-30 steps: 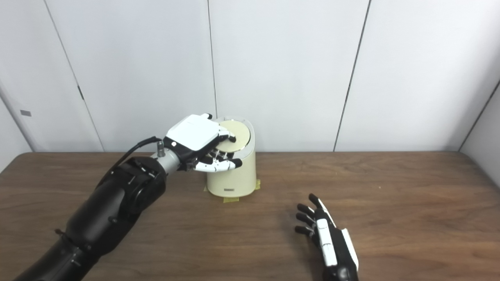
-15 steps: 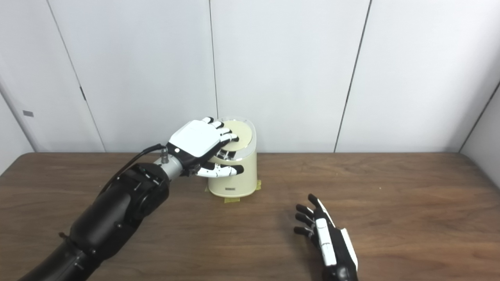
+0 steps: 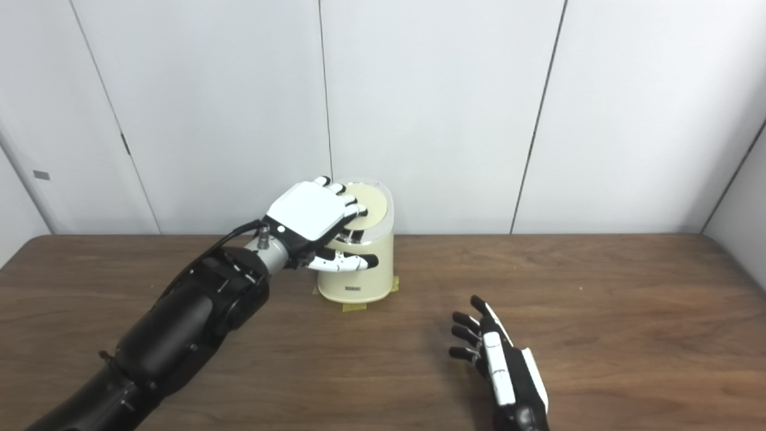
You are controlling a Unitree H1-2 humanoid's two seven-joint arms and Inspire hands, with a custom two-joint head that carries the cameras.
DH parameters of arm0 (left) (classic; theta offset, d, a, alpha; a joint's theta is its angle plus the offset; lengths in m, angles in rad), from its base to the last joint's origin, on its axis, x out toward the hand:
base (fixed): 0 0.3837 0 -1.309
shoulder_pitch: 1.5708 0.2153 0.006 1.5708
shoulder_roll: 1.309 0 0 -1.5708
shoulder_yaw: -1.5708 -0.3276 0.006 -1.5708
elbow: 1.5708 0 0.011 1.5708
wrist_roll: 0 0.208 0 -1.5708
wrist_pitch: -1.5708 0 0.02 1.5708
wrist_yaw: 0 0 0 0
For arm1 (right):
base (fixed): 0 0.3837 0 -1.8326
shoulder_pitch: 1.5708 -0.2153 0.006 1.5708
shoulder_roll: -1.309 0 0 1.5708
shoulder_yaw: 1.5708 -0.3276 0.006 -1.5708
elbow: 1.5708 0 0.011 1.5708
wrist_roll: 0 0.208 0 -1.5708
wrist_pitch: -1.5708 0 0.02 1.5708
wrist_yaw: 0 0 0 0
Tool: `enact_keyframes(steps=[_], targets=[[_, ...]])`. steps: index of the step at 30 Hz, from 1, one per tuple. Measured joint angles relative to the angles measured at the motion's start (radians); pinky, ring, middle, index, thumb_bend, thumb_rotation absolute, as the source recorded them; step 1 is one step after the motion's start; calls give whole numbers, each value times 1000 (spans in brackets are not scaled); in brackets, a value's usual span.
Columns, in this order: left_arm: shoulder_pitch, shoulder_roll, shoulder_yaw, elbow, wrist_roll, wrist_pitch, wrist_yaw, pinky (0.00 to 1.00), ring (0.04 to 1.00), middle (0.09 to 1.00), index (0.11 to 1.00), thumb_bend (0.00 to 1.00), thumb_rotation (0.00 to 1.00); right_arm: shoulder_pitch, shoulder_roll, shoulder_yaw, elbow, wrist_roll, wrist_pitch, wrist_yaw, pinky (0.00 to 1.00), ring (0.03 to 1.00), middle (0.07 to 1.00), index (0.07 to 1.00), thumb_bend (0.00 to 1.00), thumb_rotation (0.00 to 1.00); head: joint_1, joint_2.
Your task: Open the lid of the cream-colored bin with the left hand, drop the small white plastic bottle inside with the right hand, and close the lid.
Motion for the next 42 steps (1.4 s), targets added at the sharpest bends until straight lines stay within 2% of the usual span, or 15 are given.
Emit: enact_keyframes(steps=[13, 22, 35, 39, 42], targets=[[-2, 12, -5, -41, 6, 9, -58, 1000, 903, 845, 784, 665, 1000, -3, -7, -4, -3, -14, 2, -7, 677, 800, 816, 921, 521, 1000, 0, 15], [-6, 11, -12, -43, 23, 21, -58, 1000, 895, 832, 757, 679, 1000, -4, -16, -12, -3, -5, 4, -7, 674, 796, 809, 916, 532, 1000, 2, 20], [0, 4, -13, -41, 23, 28, -58, 998, 898, 837, 775, 702, 1000, -4, -18, -11, -3, -7, 5, -7, 685, 794, 808, 916, 536, 1000, 0, 20], [8, 4, -6, -52, 22, 38, -59, 1000, 922, 862, 810, 680, 1000, -4, -17, -11, -3, -6, 6, -7, 677, 793, 808, 915, 536, 1000, -3, 20], [38, 6, 11, -102, 19, 60, -82, 1000, 908, 855, 811, 645, 1000, -4, -18, -12, -3, -4, 6, -7, 689, 806, 816, 917, 540, 1000, -2, 23]])
